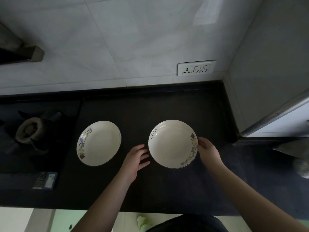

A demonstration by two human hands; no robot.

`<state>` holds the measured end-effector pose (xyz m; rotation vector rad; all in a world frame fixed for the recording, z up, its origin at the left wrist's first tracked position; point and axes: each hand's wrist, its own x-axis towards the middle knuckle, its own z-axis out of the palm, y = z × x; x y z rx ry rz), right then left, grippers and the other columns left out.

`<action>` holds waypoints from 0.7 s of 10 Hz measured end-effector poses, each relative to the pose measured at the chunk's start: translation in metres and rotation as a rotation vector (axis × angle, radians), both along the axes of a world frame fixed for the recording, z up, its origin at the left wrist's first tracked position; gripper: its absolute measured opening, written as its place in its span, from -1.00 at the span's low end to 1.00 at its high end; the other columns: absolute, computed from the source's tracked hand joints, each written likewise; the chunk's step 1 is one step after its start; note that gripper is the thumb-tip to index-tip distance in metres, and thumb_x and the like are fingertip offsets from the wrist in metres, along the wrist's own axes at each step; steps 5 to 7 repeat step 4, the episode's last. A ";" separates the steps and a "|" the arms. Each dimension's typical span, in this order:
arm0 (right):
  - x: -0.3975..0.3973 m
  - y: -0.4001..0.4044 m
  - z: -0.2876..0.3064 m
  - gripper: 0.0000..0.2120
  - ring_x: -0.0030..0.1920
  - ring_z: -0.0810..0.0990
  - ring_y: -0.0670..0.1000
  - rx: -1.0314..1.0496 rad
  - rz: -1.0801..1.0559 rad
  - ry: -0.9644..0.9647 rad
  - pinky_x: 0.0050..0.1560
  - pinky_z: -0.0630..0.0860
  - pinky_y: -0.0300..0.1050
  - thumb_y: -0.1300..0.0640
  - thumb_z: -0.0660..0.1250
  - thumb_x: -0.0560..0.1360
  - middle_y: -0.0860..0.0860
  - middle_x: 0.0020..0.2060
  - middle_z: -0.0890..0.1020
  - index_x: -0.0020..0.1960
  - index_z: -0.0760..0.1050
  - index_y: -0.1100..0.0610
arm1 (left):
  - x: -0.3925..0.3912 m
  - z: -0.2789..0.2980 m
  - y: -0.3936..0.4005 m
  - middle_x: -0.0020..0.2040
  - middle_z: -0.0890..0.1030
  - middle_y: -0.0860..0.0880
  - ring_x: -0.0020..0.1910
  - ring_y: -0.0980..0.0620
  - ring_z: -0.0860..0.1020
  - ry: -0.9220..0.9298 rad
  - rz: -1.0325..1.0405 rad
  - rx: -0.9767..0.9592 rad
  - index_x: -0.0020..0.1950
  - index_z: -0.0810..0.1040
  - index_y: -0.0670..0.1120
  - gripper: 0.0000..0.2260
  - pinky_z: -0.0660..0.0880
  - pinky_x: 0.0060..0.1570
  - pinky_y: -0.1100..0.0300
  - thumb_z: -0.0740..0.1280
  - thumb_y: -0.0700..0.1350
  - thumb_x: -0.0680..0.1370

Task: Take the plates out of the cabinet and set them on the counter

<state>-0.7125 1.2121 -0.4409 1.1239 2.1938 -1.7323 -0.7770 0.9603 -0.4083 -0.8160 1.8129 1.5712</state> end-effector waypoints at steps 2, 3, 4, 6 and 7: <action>0.012 -0.002 0.002 -0.64 0.05 0.53 -0.05 0.104 0.032 0.004 -0.03 0.43 -0.10 0.04 0.27 0.53 -0.06 0.15 0.61 0.32 0.42 -0.02 | 0.026 0.011 -0.024 0.22 0.56 -0.02 0.14 0.03 0.58 0.113 -0.106 -0.081 0.31 0.46 0.08 -0.71 0.61 0.05 0.01 0.27 -0.15 0.61; 0.024 -0.011 0.008 -0.62 0.21 0.48 0.08 0.303 0.180 0.016 0.14 0.50 0.08 0.02 0.26 0.55 0.00 0.22 0.54 0.36 0.38 -0.03 | 0.039 0.017 -0.037 0.32 0.50 0.04 0.22 0.08 0.51 0.237 -0.398 -0.280 0.38 0.40 0.11 -0.66 0.56 0.15 0.05 0.25 -0.12 0.62; 0.037 -0.024 0.013 -0.57 0.32 0.39 0.15 0.491 0.268 0.068 0.28 0.40 0.16 0.06 0.25 0.57 0.06 0.33 0.47 0.42 0.34 0.05 | 0.049 0.020 -0.045 0.38 0.46 0.09 0.29 0.13 0.47 0.419 -0.698 -0.568 0.46 0.31 0.11 -0.59 0.48 0.21 0.14 0.25 -0.04 0.62; 0.037 -0.024 0.013 -0.57 0.32 0.39 0.15 0.491 0.268 0.068 0.28 0.40 0.16 0.06 0.25 0.57 0.06 0.33 0.47 0.42 0.34 0.05 | 0.049 0.020 -0.045 0.38 0.46 0.09 0.29 0.13 0.47 0.419 -0.698 -0.568 0.46 0.31 0.11 -0.59 0.48 0.21 0.14 0.25 -0.04 0.62; 0.037 -0.024 0.013 -0.57 0.32 0.39 0.15 0.491 0.268 0.068 0.28 0.40 0.16 0.06 0.25 0.57 0.06 0.33 0.47 0.42 0.34 0.05 | 0.049 0.020 -0.045 0.38 0.46 0.09 0.29 0.13 0.47 0.419 -0.698 -0.568 0.46 0.31 0.11 -0.59 0.48 0.21 0.14 0.25 -0.04 0.62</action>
